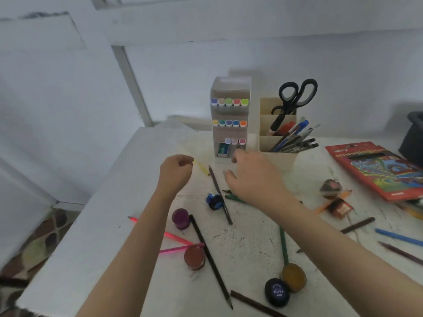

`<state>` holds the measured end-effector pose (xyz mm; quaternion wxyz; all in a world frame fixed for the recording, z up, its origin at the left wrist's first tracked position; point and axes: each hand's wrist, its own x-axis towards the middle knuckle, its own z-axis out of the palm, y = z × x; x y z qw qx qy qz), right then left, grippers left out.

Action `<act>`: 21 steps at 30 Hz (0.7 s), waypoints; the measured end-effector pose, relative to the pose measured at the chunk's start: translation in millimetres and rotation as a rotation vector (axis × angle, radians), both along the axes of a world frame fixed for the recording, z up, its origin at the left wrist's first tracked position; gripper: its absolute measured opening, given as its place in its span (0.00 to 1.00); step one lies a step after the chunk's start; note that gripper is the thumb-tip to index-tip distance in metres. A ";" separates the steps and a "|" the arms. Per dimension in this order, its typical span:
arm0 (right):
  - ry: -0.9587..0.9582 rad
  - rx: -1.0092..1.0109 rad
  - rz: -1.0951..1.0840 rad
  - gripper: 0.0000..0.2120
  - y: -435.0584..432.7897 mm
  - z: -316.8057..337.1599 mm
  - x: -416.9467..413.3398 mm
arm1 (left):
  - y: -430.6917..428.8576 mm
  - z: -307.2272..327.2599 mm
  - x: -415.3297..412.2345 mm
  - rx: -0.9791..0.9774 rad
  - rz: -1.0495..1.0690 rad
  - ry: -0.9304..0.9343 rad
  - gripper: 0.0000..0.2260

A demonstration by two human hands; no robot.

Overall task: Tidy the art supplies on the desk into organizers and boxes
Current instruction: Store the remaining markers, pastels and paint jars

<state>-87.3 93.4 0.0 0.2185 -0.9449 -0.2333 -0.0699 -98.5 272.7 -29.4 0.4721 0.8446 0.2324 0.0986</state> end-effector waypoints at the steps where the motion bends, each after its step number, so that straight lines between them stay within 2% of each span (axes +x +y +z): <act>1: 0.008 -0.025 0.033 0.15 19.9 -2.0 5.4 | 11.6 -0.8 3.4 -0.034 0.025 0.015 0.14; 5: 0.050 -0.096 0.080 0.14 77.6 -12.8 25.9 | 45.1 -9.9 18.7 -0.144 0.085 0.055 0.14; 11: 0.274 -0.142 -0.006 0.34 127.3 -31.0 63.0 | 70.5 -18.0 40.0 -0.391 0.192 0.039 0.13; 14: 0.346 -0.110 -0.088 0.39 135.4 -38.6 73.0 | 73.8 -18.9 43.3 -0.480 0.188 0.039 0.13; 18: 0.324 -0.091 -0.106 0.41 139.0 -45.6 76.2 | 77.8 -23.1 48.0 -0.565 0.194 0.024 0.13; 21: 0.241 -0.014 -0.037 0.37 136.5 -44.4 71.1 | 77.6 -27.4 49.5 -0.516 0.228 -0.002 0.13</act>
